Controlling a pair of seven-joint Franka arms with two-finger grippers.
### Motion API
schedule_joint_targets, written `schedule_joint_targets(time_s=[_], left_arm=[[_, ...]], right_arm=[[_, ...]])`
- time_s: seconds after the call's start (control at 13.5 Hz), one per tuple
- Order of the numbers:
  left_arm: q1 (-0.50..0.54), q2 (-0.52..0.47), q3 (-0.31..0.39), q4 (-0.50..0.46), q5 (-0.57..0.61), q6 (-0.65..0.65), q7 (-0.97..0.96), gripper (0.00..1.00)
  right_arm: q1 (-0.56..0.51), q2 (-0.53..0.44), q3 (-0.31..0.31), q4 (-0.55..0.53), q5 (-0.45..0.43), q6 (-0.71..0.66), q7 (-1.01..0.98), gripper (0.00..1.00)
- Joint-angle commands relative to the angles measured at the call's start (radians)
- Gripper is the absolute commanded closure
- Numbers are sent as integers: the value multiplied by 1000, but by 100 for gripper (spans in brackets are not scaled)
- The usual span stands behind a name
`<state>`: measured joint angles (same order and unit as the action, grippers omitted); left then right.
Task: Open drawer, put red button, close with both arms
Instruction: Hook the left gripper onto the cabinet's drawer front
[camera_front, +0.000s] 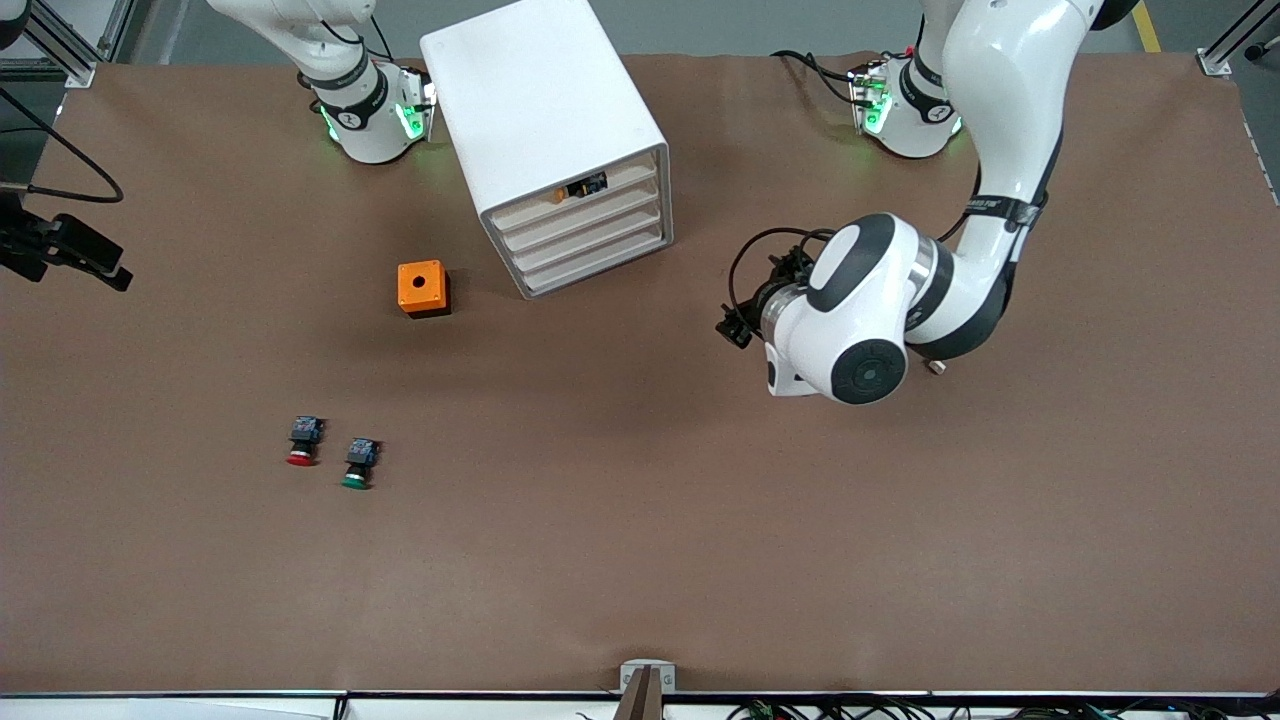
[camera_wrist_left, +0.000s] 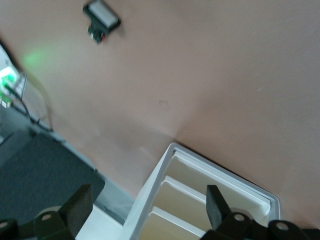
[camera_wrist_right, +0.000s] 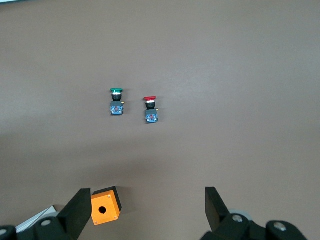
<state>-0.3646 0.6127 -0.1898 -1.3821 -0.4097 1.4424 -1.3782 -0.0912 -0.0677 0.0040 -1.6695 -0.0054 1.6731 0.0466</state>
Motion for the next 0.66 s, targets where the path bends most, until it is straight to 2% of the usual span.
schedule_joint_targets(time_s=[0.0, 0.3, 0.37, 0.59], left_arm=[[-25, 67, 3, 58, -76, -43, -151, 0], [-30, 179, 6, 127, -233, -40, -433, 0], [-37, 194, 6, 129, -245, -39, -515, 0], [-37, 257, 9, 129, -389, -37, -700, 0]], right_arm=[[-2, 9, 2, 25, -10, -7, 22, 0], [-2, 14, 2, 25, -4, -6, 24, 0], [-2, 14, 2, 25, -4, -4, 25, 0], [-2, 14, 2, 25, -2, -3, 25, 0]])
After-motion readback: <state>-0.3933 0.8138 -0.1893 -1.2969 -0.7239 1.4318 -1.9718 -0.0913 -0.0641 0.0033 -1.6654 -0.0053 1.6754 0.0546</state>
